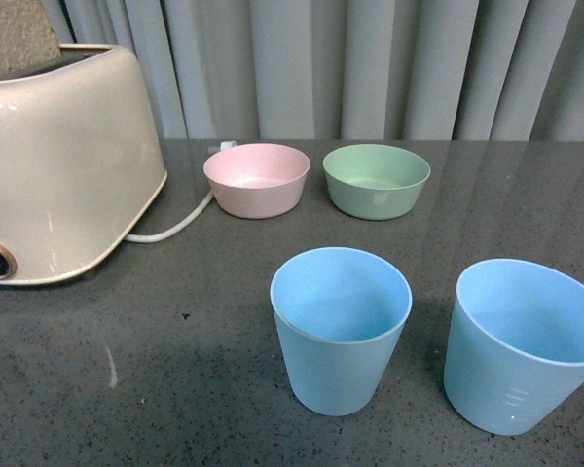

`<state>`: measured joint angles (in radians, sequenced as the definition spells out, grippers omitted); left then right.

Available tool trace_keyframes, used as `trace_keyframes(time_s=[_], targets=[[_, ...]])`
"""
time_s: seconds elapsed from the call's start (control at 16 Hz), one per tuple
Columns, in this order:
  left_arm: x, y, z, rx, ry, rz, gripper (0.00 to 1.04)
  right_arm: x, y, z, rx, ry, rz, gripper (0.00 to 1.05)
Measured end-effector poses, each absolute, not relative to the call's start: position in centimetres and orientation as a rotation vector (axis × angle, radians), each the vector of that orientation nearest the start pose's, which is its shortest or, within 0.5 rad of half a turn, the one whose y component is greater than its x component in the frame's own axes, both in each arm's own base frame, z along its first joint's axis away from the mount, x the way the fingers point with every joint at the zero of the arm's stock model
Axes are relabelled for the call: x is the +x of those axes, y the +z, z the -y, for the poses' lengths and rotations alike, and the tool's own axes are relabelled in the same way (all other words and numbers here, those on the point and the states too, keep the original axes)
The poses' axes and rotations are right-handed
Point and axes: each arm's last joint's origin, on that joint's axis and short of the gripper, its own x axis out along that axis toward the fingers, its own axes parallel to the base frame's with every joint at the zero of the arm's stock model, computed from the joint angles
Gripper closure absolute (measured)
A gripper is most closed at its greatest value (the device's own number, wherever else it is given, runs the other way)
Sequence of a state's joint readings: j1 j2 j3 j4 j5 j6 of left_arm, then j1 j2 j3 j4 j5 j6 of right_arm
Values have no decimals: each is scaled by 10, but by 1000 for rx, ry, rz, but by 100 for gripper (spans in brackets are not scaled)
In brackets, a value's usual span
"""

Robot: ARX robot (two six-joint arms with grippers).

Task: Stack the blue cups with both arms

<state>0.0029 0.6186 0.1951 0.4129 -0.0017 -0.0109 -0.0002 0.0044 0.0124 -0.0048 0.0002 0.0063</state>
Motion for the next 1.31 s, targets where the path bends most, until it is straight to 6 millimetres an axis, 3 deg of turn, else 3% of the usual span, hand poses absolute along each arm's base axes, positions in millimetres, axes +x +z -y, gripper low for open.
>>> trace_keyframes(time_s=[0.06, 0.75, 1.31], targets=[[143, 204, 0, -11, 0, 5, 104, 97, 167, 0, 6, 0, 4, 7], [116, 172, 0, -11, 0, 21, 103, 97, 167, 0, 6, 0, 4, 7], [106, 169, 0, -10, 0, 0, 103, 97, 167, 0, 6, 0, 4, 7]])
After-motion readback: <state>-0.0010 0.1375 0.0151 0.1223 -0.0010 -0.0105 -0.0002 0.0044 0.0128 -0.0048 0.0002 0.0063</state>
